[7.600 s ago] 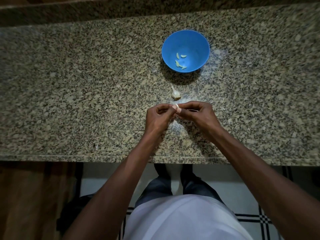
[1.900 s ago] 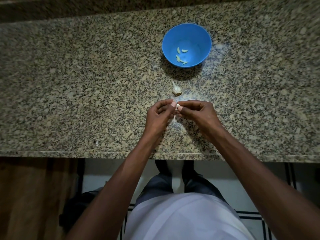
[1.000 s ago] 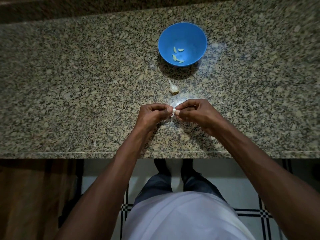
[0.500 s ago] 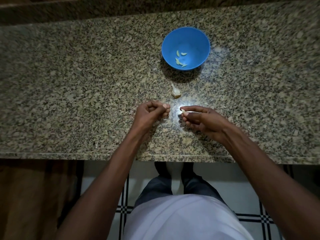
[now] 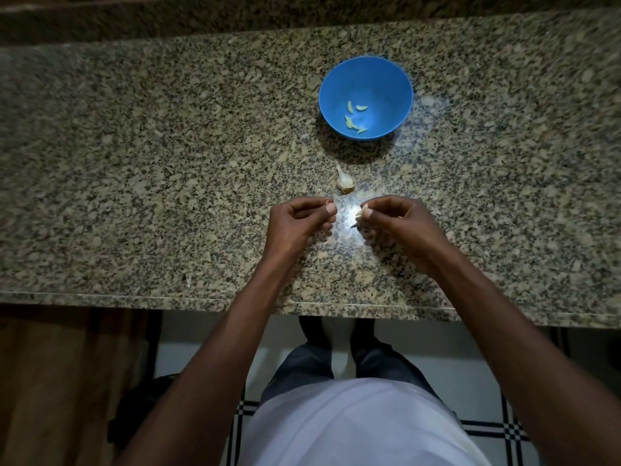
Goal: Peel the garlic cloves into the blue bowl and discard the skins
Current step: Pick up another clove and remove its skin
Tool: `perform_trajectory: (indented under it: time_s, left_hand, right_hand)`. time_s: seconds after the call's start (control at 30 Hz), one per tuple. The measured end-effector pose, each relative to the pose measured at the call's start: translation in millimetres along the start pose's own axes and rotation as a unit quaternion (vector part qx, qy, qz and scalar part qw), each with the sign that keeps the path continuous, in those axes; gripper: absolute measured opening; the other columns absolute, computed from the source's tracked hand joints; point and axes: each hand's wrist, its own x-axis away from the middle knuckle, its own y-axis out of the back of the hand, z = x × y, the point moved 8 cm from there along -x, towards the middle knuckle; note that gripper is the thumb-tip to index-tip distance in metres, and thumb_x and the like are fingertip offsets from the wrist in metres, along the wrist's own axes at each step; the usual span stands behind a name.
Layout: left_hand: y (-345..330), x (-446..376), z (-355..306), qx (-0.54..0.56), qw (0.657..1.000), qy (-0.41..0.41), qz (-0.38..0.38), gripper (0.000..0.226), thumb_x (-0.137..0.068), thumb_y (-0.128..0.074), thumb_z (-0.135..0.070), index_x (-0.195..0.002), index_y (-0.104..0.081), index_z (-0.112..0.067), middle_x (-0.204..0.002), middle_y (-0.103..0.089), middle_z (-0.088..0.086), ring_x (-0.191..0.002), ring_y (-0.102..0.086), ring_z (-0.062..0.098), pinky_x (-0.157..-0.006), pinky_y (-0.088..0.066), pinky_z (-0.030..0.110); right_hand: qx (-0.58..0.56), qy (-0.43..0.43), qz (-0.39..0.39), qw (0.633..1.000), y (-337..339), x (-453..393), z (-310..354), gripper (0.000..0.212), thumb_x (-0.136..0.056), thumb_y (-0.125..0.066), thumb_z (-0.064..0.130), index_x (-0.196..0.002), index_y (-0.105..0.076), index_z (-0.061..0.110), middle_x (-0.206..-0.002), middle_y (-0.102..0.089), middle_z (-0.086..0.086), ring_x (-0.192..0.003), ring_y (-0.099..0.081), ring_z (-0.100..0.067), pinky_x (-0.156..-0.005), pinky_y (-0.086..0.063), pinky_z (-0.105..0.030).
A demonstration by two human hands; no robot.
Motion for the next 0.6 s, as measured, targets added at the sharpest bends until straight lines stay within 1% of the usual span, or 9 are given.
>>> perform_trajectory:
  time_s: [0.1, 0.2, 0.27, 0.3, 0.33, 0.4, 0.43, 0.5, 0.6]
  left_hand:
    - [14.9, -6.3, 3.5, -0.030, 0.999, -0.001, -0.041, 0.023, -0.089, -0.078, -0.009, -0.111, -0.076, -0.003, -0.094, -0.079, 0.010, -0.089, -0.077, 0.026, -0.083, -0.064, 0.033]
    - [32.3, -10.8, 7.3, -0.085, 0.994, -0.010, -0.072, 0.021, -0.089, -0.079, -0.012, -0.109, -0.077, -0.007, -0.096, -0.079, 0.005, -0.090, -0.077, 0.020, -0.082, -0.064, 0.032]
    - [43.3, -11.2, 7.8, -0.093, 0.991, -0.010, -0.095, 0.020, -0.087, -0.081, -0.014, -0.107, -0.078, -0.010, -0.096, -0.079, -0.001, -0.089, -0.077, 0.014, -0.079, -0.063, 0.027]
    - [48.5, -10.8, 6.6, -0.093, 0.990, -0.013, -0.108, 0.020, -0.087, -0.081, -0.014, -0.107, -0.078, -0.010, -0.094, -0.079, -0.002, -0.088, -0.077, 0.012, -0.077, -0.062, 0.025]
    - [53.4, -10.5, 5.1, -0.090, 0.989, -0.016, -0.118, 0.020, -0.087, -0.081, -0.013, -0.106, -0.078, -0.010, -0.093, -0.079, -0.003, -0.086, -0.077, 0.013, -0.076, -0.062, 0.024]
    - [60.6, -9.6, 5.7, -0.074, 0.989, -0.016, -0.127, 0.018, -0.088, -0.079, -0.011, -0.106, -0.078, -0.010, -0.092, -0.079, -0.001, -0.085, -0.077, 0.015, -0.076, -0.063, 0.026]
    - [63.3, -9.0, 7.2, -0.066, 0.989, -0.015, -0.128, 0.019, -0.088, -0.079, -0.009, -0.107, -0.077, -0.010, -0.094, -0.079, 0.001, -0.085, -0.077, 0.016, -0.077, -0.063, 0.028]
    - [67.6, -8.0, 11.5, -0.054, 0.991, -0.013, -0.125, 0.024, -0.089, -0.078, -0.006, -0.113, -0.076, -0.008, -0.100, -0.078, 0.005, -0.088, -0.077, 0.018, -0.078, -0.064, 0.030]
    - [72.0, -6.4, 17.3, -0.051, 0.991, -0.021, -0.120, 0.026, -0.089, -0.077, -0.005, -0.115, -0.075, -0.007, -0.106, -0.077, 0.007, -0.089, -0.077, 0.018, -0.077, -0.063, 0.029]
  right_hand:
    - [0.164, 0.073, -0.070, 0.981, 13.4, -8.4, 18.6, 0.016, -0.095, -0.073, 0.011, -0.110, -0.078, 0.012, -0.096, -0.080, -0.004, -0.083, -0.077, -0.016, -0.069, -0.063, -0.033]
    - [0.307, 0.098, -0.080, 0.943, 11.3, -19.7, 33.8, 0.025, -0.099, -0.068, 0.009, -0.123, -0.075, 0.009, -0.115, -0.077, -0.007, -0.092, -0.074, -0.015, -0.075, -0.058, -0.025]
    - [0.362, 0.120, -0.083, 0.921, 7.4, -22.0, 39.5, 0.028, -0.099, -0.065, 0.005, -0.126, -0.072, 0.004, -0.123, -0.075, -0.013, -0.100, -0.073, -0.020, -0.085, -0.059, -0.030]
    - [0.377, 0.139, -0.093, 0.911, 5.8, -19.6, 43.3, 0.027, -0.099, -0.064, 0.004, -0.125, -0.072, 0.001, -0.123, -0.075, -0.015, -0.098, -0.073, -0.021, -0.085, -0.060, -0.030]
    - [0.387, 0.165, -0.104, 0.901, 3.0, -14.3, 47.6, 0.026, -0.100, -0.063, 0.003, -0.124, -0.072, -0.001, -0.121, -0.075, -0.018, -0.093, -0.073, -0.020, -0.079, -0.060, -0.023]
    - [0.400, 0.211, -0.116, 0.884, -6.8, -1.9, 50.0, 0.025, -0.100, -0.060, 0.000, -0.121, -0.072, -0.005, -0.116, -0.075, -0.021, -0.080, -0.069, -0.017, -0.062, -0.049, -0.002]
    - [0.403, 0.221, -0.112, 0.881, -14.8, 1.8, 48.1, 0.025, -0.100, -0.060, -0.001, -0.120, -0.072, -0.005, -0.116, -0.074, -0.022, -0.080, -0.068, -0.017, -0.060, -0.046, 0.000]
    - [0.414, 0.230, -0.088, 0.876, -35.6, 3.6, 41.0, 0.025, -0.099, -0.061, -0.001, -0.121, -0.072, -0.003, -0.119, -0.072, -0.022, -0.090, -0.069, -0.023, -0.070, -0.049, -0.008]
    - [0.459, 0.229, -0.059, 0.856, -63.8, -6.4, 24.7, 0.023, -0.097, -0.061, -0.004, -0.117, -0.072, 0.000, -0.120, -0.060, -0.022, -0.103, -0.061, -0.034, -0.085, -0.053, -0.035]
